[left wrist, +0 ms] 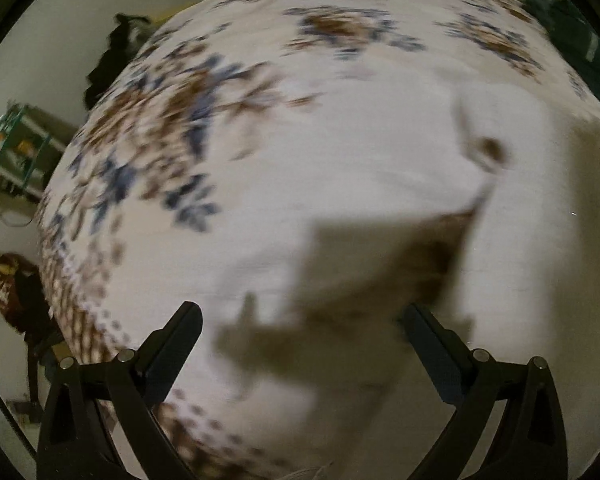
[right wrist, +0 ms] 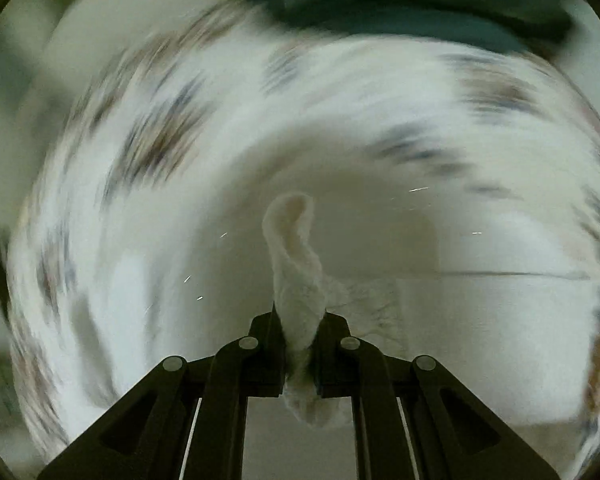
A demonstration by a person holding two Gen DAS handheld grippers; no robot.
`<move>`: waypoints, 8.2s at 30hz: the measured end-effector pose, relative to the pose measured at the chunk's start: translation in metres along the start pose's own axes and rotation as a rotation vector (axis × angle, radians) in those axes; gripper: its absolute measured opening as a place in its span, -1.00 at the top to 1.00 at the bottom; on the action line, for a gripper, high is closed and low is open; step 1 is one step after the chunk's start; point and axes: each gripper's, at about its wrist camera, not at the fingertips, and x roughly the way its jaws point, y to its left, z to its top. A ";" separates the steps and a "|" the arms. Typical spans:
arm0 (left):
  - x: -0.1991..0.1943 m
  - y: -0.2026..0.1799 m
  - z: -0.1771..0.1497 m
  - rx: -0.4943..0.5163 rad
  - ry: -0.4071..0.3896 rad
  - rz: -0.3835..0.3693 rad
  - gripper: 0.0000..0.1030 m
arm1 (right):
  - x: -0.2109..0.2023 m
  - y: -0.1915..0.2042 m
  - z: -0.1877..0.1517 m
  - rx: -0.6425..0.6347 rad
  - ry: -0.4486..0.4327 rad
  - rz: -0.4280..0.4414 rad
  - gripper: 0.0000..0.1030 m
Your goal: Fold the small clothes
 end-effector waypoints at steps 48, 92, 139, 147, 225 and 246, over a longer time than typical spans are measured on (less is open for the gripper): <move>0.052 0.274 0.027 -0.813 0.000 -0.382 -0.12 | 0.013 0.088 -0.152 0.136 0.359 0.027 -0.85; -0.112 -0.242 0.128 0.177 -0.208 -0.658 0.86 | -0.079 -0.205 -0.121 0.513 0.160 -0.154 -0.97; 0.029 -0.206 -0.034 0.140 0.009 -0.120 -1.00 | -0.022 -0.330 0.020 0.363 0.262 0.268 -0.26; -0.003 -0.215 -0.042 0.185 -0.038 -0.041 -1.00 | 0.046 -0.317 0.036 0.319 0.428 0.409 0.83; -0.142 -0.419 -0.282 0.270 0.177 -0.357 0.91 | 0.092 -0.344 0.051 0.242 0.528 0.489 0.72; -0.156 -0.212 -0.196 0.000 0.085 -0.519 0.91 | -0.032 -0.173 0.079 0.053 0.419 0.372 0.79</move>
